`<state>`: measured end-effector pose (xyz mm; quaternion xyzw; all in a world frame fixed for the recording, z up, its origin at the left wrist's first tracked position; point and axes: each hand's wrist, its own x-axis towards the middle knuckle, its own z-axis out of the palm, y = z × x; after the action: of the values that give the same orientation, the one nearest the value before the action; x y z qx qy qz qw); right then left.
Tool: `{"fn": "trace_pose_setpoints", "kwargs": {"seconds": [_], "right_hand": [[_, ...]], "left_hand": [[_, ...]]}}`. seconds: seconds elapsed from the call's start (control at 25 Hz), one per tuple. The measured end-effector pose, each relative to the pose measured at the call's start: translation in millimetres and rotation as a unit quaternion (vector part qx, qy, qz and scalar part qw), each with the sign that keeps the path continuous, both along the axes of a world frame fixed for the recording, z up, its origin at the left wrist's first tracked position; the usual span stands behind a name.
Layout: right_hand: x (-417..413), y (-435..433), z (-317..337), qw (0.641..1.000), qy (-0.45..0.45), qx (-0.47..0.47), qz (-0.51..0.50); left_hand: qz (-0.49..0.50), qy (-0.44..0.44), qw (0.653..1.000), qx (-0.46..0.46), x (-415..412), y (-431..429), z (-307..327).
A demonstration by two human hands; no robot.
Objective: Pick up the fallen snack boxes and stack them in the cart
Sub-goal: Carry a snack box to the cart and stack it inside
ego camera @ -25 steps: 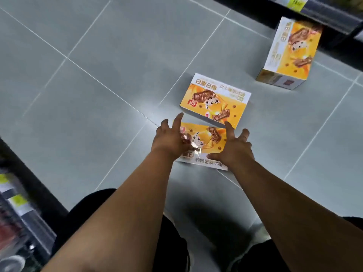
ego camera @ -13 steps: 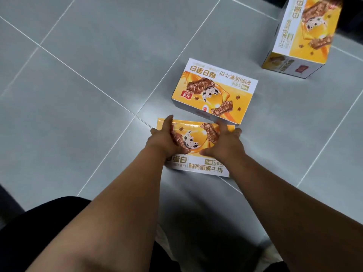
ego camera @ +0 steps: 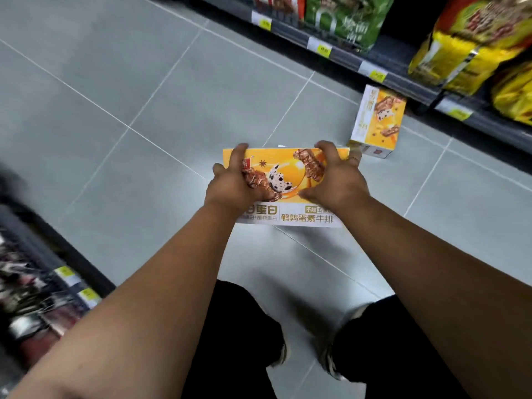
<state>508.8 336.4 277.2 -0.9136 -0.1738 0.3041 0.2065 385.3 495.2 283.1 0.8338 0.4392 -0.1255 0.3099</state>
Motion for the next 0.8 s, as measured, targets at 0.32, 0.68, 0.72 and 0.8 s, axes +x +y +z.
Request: {"fn": "trace_pose_setpoints", "kwargs": {"seconds": [0.32,0.68,0.72,0.8], "right_hand": [[-4.4,-61.6,292.7,0.994,-0.07,0.056,-0.059],[-1.7,-169.7,516.8,0.956,-0.195,0.074,-0.205],[-4.8,-182.7,531.1,0.951,-0.208,0.07,-0.219],[-14.2,-213.5,558.4,0.938,-0.231,0.053,-0.252]], "left_hand": [[-0.058,-0.075,0.993,0.069,20.0,-41.8,296.9],[-0.23,-0.204,0.944,0.119,83.9,-125.8,517.9],[-0.247,-0.215,0.936,0.126,89.0,-137.8,530.6],[-0.288,-0.245,0.917,0.127,99.3,-167.6,551.1]]}}
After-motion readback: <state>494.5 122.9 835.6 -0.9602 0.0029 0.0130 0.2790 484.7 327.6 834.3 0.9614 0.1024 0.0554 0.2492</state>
